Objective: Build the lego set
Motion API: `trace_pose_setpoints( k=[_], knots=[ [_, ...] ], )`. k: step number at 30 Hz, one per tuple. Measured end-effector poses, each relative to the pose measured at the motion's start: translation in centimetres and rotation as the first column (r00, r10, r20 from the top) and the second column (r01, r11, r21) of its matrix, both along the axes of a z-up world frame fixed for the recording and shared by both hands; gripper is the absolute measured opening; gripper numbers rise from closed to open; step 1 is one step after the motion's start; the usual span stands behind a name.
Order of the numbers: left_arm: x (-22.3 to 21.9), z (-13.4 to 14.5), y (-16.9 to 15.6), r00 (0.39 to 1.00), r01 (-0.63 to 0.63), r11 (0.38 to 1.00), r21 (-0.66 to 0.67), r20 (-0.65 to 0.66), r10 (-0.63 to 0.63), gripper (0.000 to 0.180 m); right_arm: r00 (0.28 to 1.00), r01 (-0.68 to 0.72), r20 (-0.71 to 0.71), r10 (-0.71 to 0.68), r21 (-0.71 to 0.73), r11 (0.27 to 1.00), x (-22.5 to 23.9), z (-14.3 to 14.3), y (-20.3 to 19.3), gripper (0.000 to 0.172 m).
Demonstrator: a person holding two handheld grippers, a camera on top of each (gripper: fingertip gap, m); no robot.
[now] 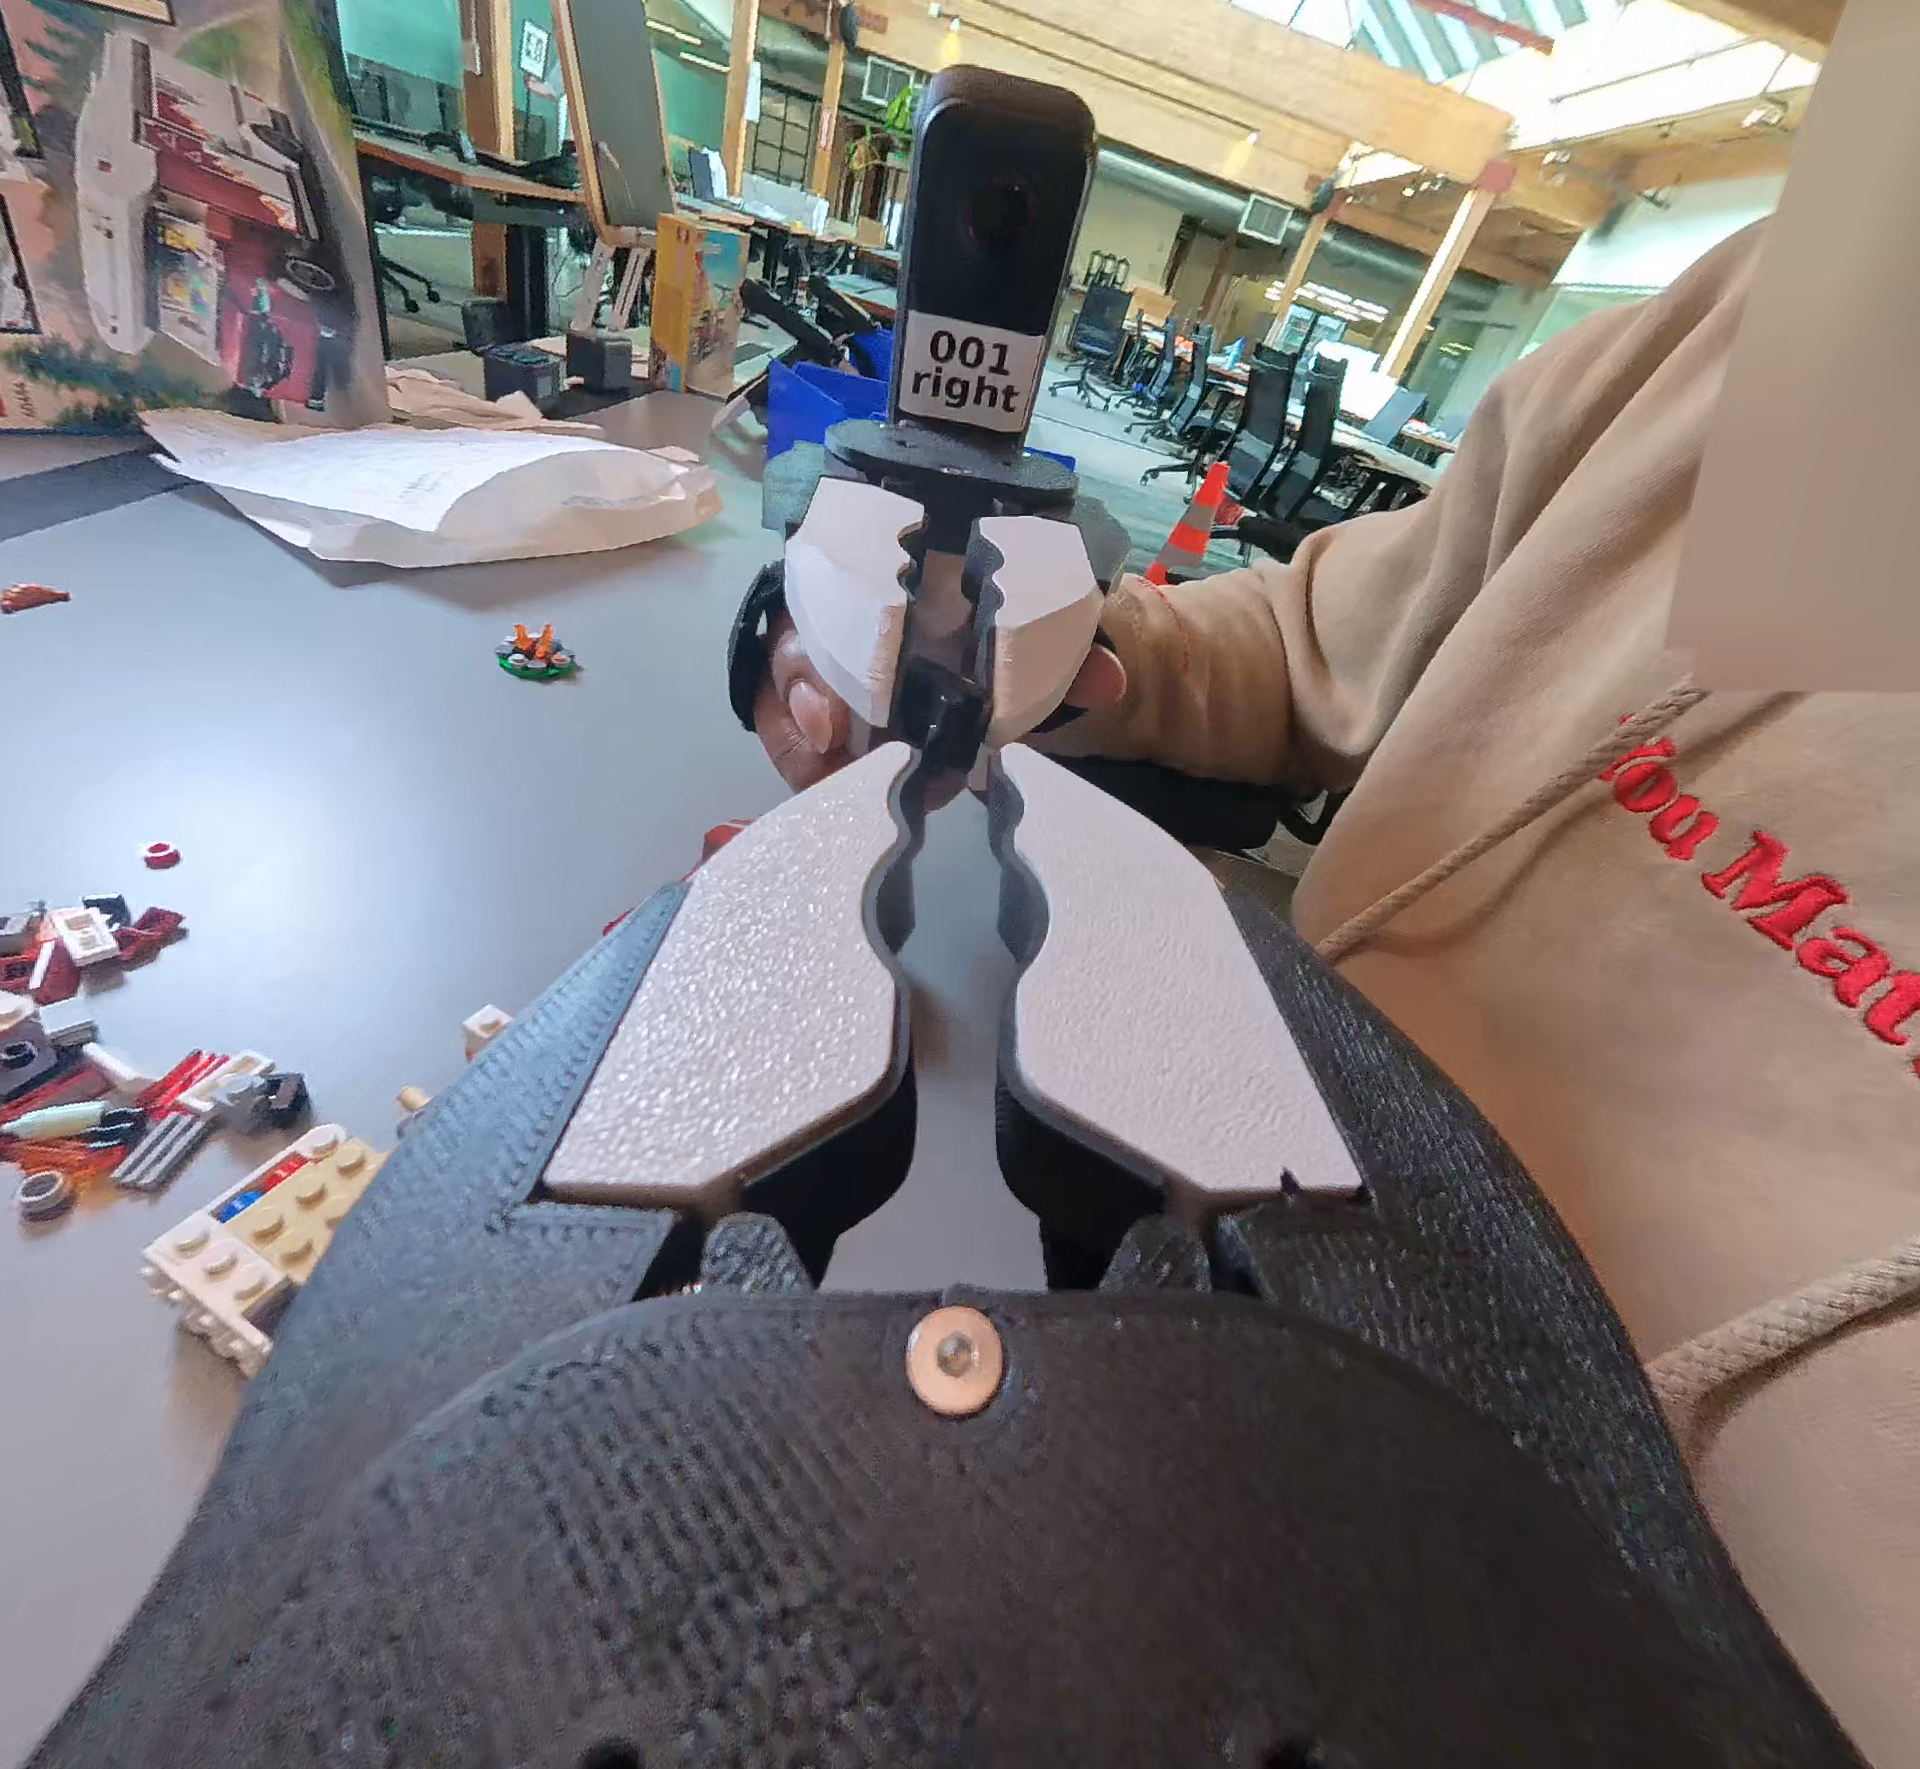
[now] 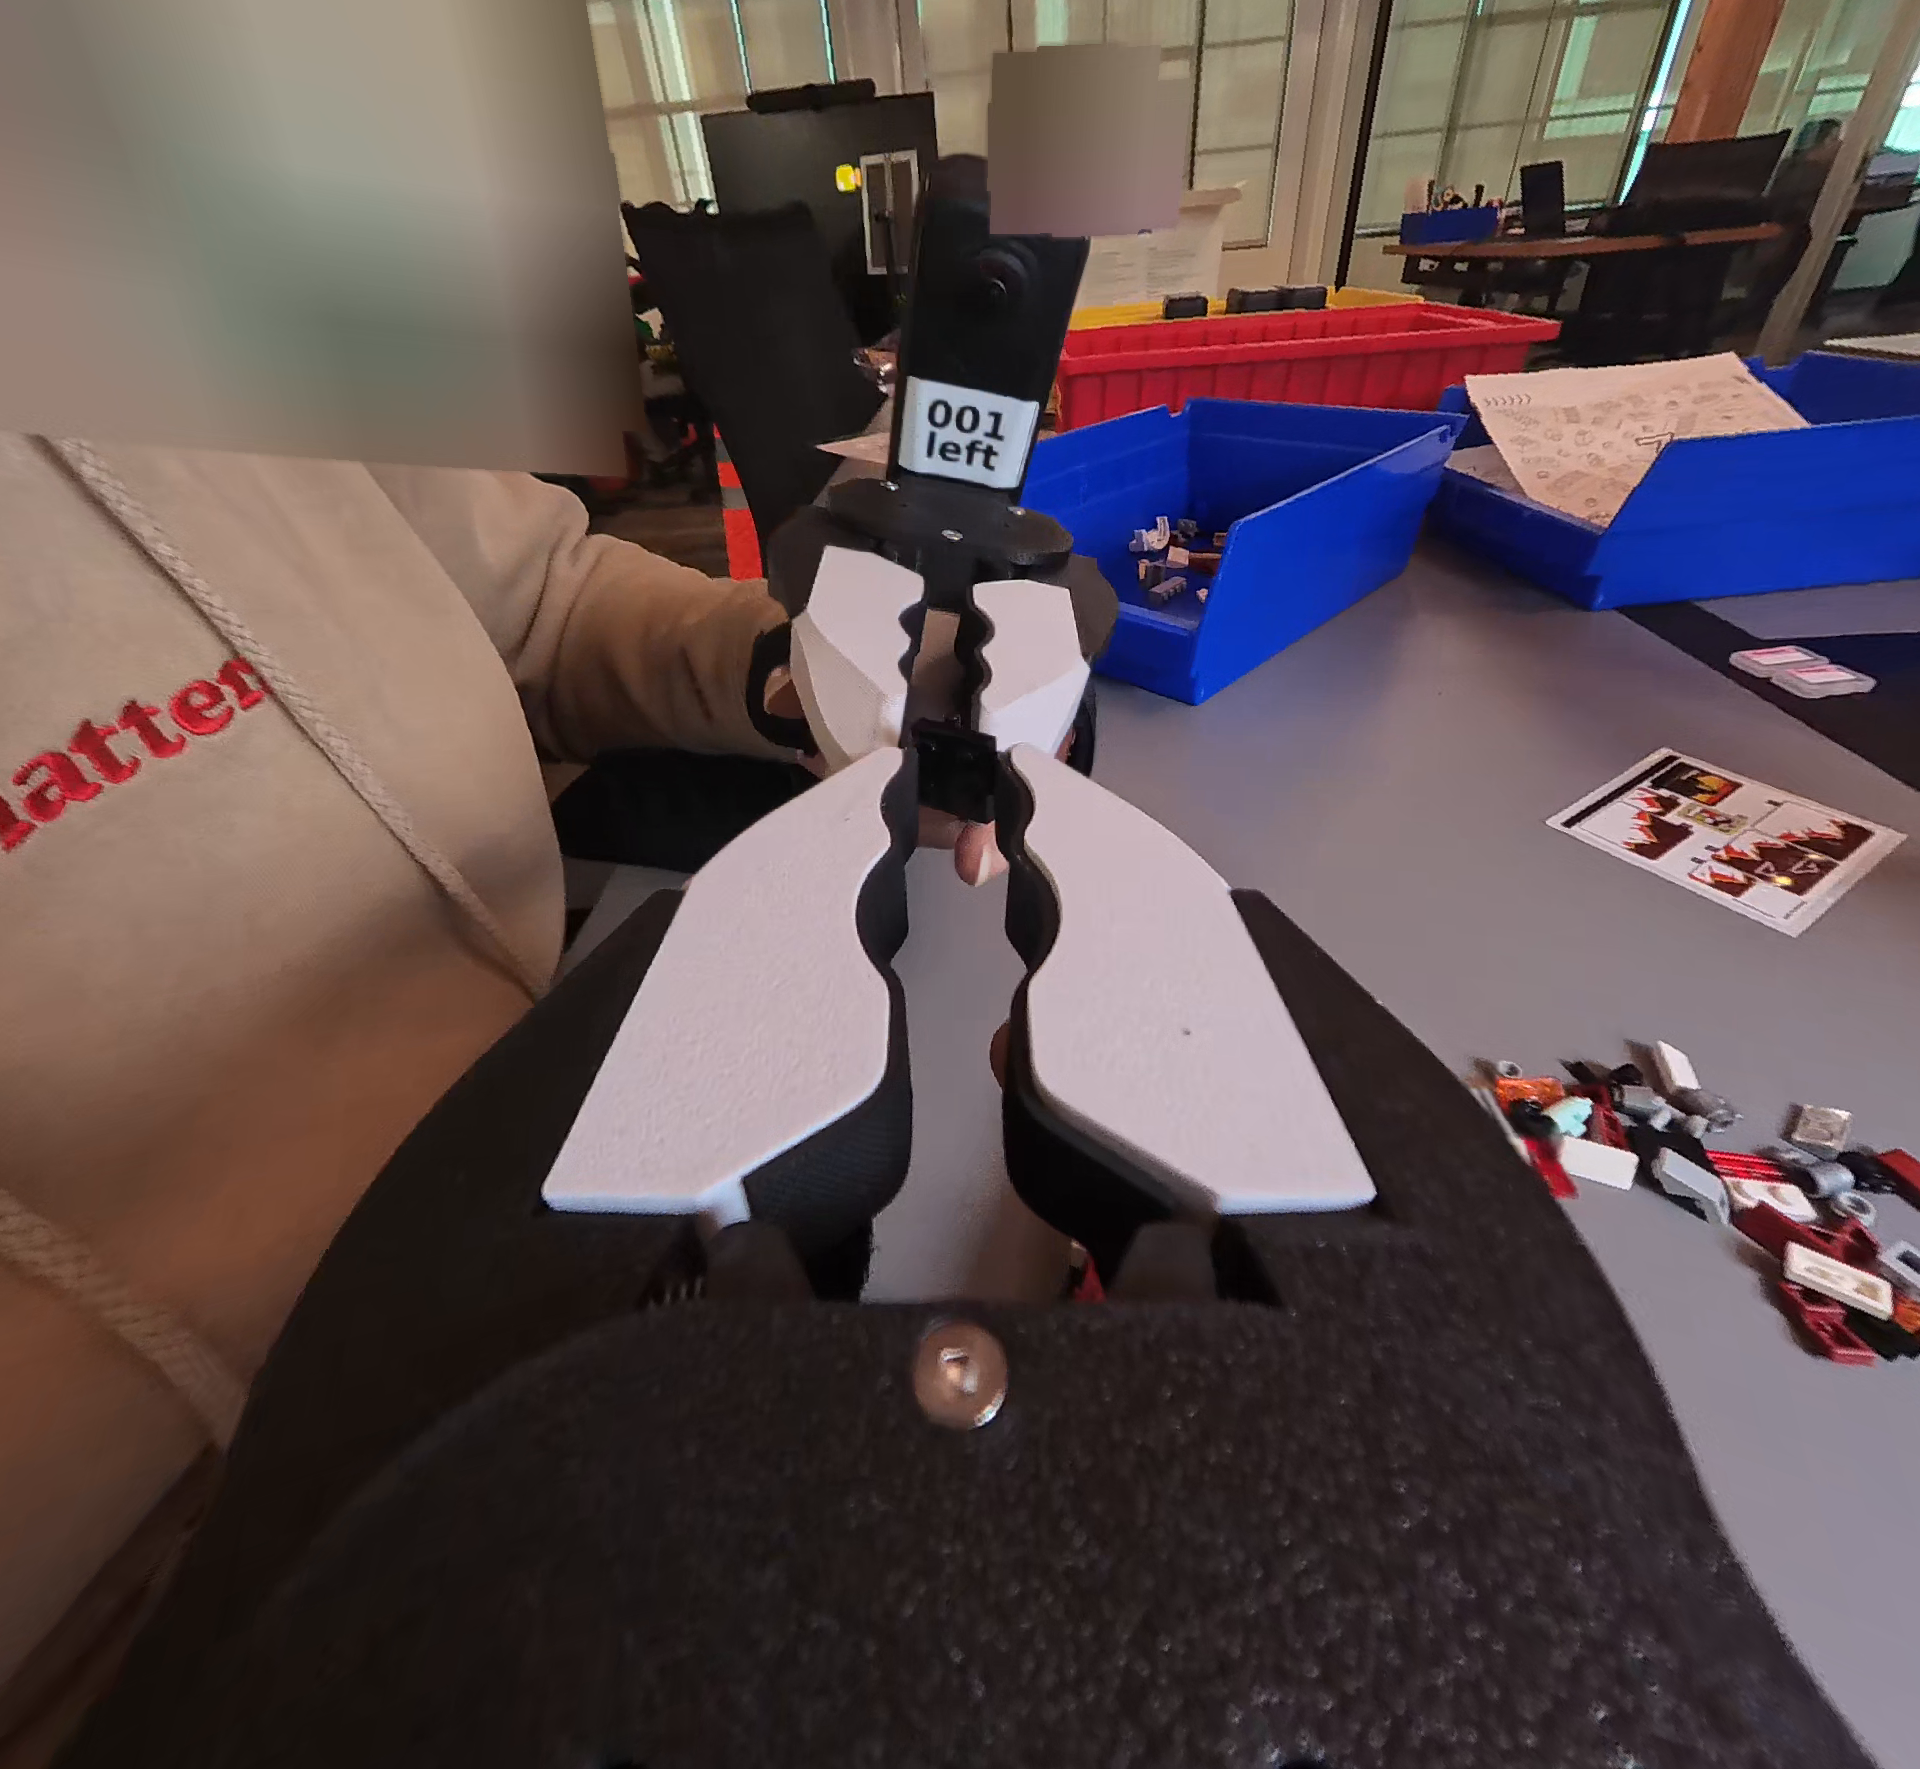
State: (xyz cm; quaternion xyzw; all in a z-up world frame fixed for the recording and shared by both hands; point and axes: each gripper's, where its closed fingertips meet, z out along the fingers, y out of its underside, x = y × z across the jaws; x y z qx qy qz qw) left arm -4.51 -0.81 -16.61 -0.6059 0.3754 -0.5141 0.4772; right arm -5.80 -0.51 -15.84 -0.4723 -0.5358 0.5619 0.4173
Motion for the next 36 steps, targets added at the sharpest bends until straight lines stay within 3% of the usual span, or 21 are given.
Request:
trace_pose_setpoints(
  k=[8,14,17,19,21,25,27,30,36],
  knots=[
    [-0.1,0.2,0.4,0.993,-0.087,0.98,0.181,-0.059,0.099,0.008,0.999,-0.038,-0.016,0.036,-0.206,0.978,-0.2,0.4,0.1,0.016],
    [-1.1,0.5,1.0,0.984,-0.118,0.968,0.223,-0.104,0.144,0.007,1.0,-0.028,-0.006,0.027,-0.202,0.979,0.1,0.4,0.7,0.024],
    [-3.9,2.0,2.6,0.952,-0.216,0.929,0.299,-0.148,0.269,0.007,0.999,0.052,-0.001,-0.053,-0.173,0.984,0.7,0.9,2.4,0.025],
    [-7.3,2.7,4.1,0.891,-0.306,0.886,0.349,-0.222,0.396,0.007,0.987,0.163,0.021,-0.162,-0.138,0.977,1.5,1.0,4.5,0.025],
    [-12.1,3.1,5.7,0.782,-0.416,0.808,0.418,-0.289,0.552,0.007,0.962,0.274,0.049,-0.27,-0.118,0.954,2.7,0.9,6.6,0.026],
    [-21.9,1.4,6.8,0.534,-0.573,0.705,0.417,-0.463,0.708,0.007,0.9,0.434,0.099,-0.424,-0.129,0.892,5.7,-0.3,9.6,0.025],
    [-26.6,-0.8,6.8,0.402,-0.636,0.671,0.381,-0.578,0.709,0.007,0.883,0.47,0.107,-0.458,-0.168,0.867,6.8,-1.2,10.3,0.025],
    [-31.7,-4.4,6.0,0.27,-0.698,0.651,0.298,-0.732,0.625,0.008,0.866,0.5,0.099,-0.491,-0.225,0.836,7.7,-2.0,11.3,0.024],
    [-35.0,-8.5,5.3,0.209,-0.737,0.655,0.166,-0.866,0.455,0.008,0.85,0.523,0.08,-0.52,-0.237,0.819,8.0,-2.1,12.2,0.023]
  ],
)
